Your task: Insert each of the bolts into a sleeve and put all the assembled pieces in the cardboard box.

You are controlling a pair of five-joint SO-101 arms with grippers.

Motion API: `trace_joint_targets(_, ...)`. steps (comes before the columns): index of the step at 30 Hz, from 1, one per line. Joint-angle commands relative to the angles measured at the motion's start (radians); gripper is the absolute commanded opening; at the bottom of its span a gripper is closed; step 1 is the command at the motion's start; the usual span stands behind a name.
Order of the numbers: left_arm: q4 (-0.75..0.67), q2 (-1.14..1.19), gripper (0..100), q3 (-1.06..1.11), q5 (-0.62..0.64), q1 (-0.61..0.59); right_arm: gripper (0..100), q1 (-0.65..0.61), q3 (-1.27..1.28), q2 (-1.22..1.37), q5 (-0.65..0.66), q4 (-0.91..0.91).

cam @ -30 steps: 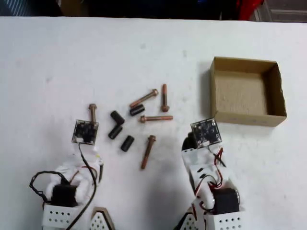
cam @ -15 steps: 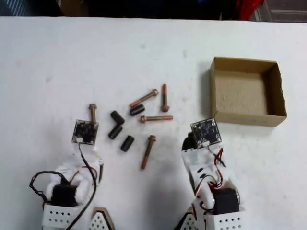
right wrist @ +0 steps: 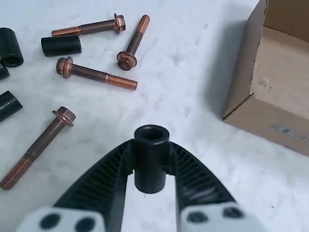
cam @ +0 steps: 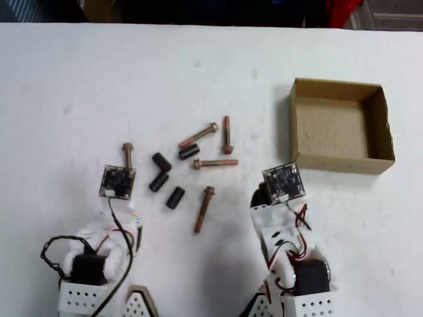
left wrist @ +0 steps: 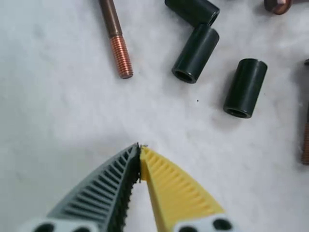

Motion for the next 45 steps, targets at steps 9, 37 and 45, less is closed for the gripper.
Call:
trace_joint_targets(9, 0.008, -0.004, 2, 0.002, 0.009, 0.01, 1.7, 0.013, -0.008, -0.007, 0.009, -0.024)
trace_joint_targets(37, 0.008, -0.004, 2, 0.002, 0.009, 0.012, 1.7, 0.013, 0.035, -0.007, 0.008, -0.045)
trace_joint_targets(45, -0.094, -0.004, 2, 0.002, 0.006, 0.004, 1.7, 0.013, 0.035, -0.007, 0.008, -0.045)
